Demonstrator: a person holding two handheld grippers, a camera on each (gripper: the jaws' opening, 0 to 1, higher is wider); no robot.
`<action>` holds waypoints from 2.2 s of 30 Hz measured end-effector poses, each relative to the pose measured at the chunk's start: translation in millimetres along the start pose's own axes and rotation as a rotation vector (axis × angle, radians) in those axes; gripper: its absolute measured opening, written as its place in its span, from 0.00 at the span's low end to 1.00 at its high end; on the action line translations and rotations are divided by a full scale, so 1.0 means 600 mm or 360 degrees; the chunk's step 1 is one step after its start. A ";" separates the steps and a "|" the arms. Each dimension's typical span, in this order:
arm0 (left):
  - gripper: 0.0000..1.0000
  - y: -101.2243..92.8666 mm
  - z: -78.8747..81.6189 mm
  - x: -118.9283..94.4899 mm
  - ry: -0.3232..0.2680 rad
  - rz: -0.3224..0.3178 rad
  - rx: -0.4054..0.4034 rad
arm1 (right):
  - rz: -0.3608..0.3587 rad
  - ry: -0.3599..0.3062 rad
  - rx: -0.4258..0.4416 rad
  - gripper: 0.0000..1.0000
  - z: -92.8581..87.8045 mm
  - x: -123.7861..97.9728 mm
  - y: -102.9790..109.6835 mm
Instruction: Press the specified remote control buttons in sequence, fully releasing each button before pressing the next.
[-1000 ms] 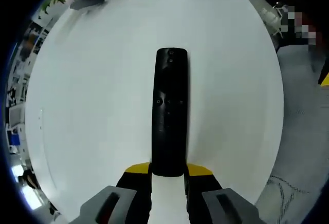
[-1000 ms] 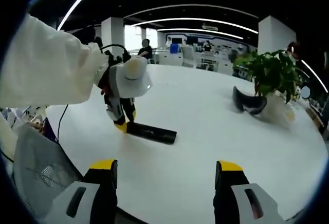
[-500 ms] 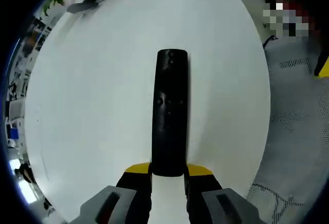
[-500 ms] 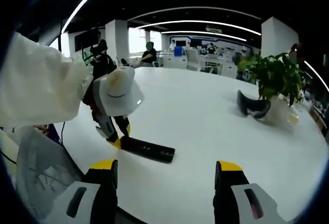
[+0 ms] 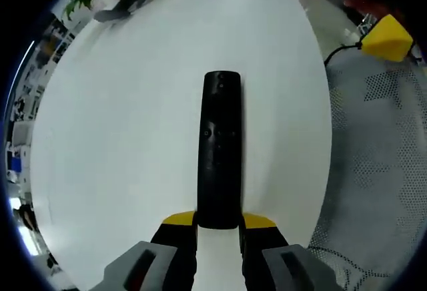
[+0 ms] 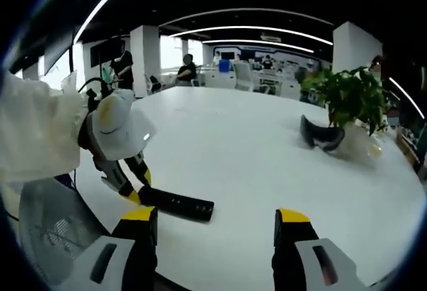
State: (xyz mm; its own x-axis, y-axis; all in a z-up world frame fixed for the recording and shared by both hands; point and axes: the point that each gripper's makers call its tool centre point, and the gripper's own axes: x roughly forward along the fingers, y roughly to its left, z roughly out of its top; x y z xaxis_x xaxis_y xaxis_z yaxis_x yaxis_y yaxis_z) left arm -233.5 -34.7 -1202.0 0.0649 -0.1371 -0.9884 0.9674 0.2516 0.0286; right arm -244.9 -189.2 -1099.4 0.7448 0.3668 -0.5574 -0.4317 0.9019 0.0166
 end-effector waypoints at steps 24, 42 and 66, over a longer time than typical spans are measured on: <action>0.23 -0.077 -0.012 -0.007 -0.0252 -0.0032 0.0073 | -0.0048 0.0301 -0.0012 0.23 -0.042 0.009 -0.001; 0.23 -0.109 -0.012 -0.011 -0.0509 -0.0015 -0.0026 | 0.0131 0.0663 -0.0044 0.00 -0.093 0.016 0.036; 0.23 -0.114 -0.008 -0.012 -0.0659 -0.0006 -0.0083 | 0.0297 0.0811 0.0313 0.00 -0.122 0.076 0.064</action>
State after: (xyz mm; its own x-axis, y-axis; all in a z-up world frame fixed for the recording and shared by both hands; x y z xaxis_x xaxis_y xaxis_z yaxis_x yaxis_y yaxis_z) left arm -301.1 -46.0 -1197.6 0.1644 -0.5090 -0.8449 0.9549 0.2969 0.0069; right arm -264.5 -154.5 -1184.8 0.3050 0.4113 -0.8590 -0.3930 0.8759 0.2799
